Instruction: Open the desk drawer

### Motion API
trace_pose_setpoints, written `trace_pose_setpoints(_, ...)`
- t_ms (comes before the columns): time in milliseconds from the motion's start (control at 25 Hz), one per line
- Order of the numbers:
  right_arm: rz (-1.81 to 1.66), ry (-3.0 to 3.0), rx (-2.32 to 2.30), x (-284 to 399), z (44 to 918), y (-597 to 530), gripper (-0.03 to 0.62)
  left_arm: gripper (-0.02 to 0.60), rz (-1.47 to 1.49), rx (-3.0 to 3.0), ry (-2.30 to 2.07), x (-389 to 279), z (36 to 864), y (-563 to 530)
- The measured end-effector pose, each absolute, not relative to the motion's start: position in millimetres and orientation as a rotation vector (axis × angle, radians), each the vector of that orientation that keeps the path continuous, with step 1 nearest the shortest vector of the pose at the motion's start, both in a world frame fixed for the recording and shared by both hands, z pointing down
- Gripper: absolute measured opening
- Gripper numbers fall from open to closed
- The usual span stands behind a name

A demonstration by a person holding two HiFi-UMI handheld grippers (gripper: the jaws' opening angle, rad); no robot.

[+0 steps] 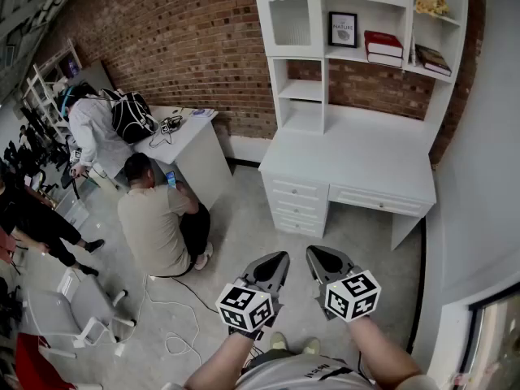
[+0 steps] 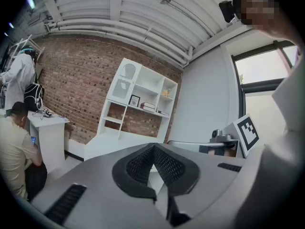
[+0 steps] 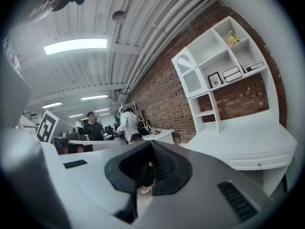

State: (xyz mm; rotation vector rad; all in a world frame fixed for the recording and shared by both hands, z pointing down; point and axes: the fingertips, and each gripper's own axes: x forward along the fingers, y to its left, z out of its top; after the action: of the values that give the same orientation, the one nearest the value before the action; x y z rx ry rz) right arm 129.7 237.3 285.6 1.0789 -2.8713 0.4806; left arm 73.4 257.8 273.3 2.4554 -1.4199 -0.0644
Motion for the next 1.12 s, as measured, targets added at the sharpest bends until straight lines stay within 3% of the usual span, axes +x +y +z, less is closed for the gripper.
trace_pose_setpoints(360,0.462,-2.881,1.059,134.2,280.9,243.6,0.017,0.012,-0.092,2.447,-1.441,76.0,267.0,261.3)
trace_pose_setpoints(720,0.657,-2.948,1.008,138.6,285.3,231.8,0.018,0.012,-0.096,2.427,-1.498,65.4,269.5,255.0)
trace_pose_setpoints(1120,0.705,-2.908,1.014,120.5,311.4,180.6,0.018,0.012,-0.089,2.427,-1.49,50.6,289.1,200.5)
